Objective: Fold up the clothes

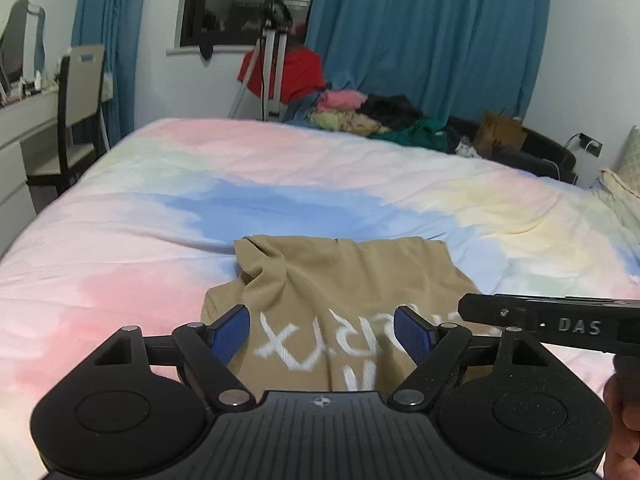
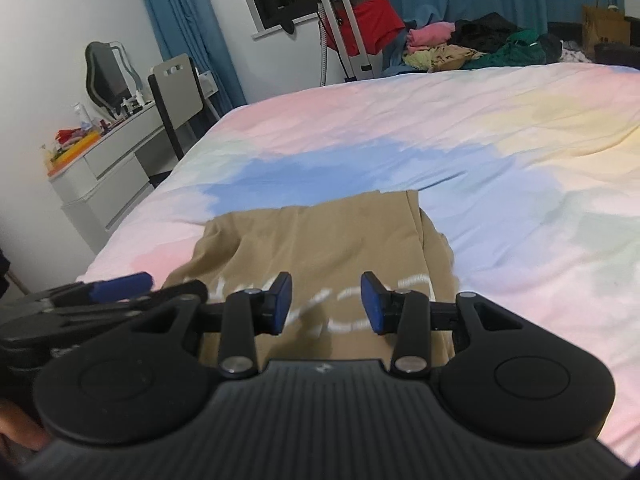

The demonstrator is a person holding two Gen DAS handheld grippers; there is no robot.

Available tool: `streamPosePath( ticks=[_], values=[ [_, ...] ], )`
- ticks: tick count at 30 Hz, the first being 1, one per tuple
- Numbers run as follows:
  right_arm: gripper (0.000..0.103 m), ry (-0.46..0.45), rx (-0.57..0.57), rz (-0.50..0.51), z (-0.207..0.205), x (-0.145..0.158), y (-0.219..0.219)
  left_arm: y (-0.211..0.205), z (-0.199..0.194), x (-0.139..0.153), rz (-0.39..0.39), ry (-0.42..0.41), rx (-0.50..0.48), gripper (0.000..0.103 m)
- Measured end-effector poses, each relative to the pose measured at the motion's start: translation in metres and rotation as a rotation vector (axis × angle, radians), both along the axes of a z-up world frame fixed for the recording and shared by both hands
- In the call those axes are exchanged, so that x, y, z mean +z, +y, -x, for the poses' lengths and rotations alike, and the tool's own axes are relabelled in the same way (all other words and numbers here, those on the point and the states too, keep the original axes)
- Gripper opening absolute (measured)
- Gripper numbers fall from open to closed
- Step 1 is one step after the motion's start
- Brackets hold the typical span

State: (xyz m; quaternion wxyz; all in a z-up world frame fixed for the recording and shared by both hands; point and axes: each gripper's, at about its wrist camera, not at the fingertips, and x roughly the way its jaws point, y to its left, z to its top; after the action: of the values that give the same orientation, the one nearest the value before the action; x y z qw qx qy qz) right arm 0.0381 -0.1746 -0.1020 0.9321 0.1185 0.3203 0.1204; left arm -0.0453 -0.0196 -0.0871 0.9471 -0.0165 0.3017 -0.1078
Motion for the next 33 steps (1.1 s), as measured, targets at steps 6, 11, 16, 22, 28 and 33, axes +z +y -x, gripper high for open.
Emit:
streamPosePath(
  ticks=[6, 11, 16, 22, 28, 33],
  values=[
    [0.039, 0.074, -0.010, 0.033, -0.008, -0.025, 0.004, -0.002, -0.001, -0.024, -0.049, 0.095, 0.044, 0.082],
    [0.039, 0.103, -0.029, 0.013, -0.010, -0.039, 0.004, 0.002, -0.003, -0.027, -0.026, 0.123, 0.063, 0.084],
    [0.039, 0.110, -0.043, -0.026, -0.009, -0.040, 0.000, 0.023, 0.012, -0.014, 0.146, 0.135, 0.092, 0.084],
    [0.039, 0.138, -0.074, -0.121, -0.014, -0.043, -0.012, 0.064, 0.030, -0.015, 0.603, 0.261, 0.095, 0.084],
    [0.039, 0.153, -0.095, -0.179, -0.014, -0.044, -0.017, 0.065, 0.030, -0.040, 0.701, 0.400, 0.084, 0.087],
    [0.039, 0.149, -0.095, -0.164, -0.014, -0.044, -0.014, 0.072, -0.003, -0.075, 0.763, 0.491, 0.214, 0.087]
  ],
)
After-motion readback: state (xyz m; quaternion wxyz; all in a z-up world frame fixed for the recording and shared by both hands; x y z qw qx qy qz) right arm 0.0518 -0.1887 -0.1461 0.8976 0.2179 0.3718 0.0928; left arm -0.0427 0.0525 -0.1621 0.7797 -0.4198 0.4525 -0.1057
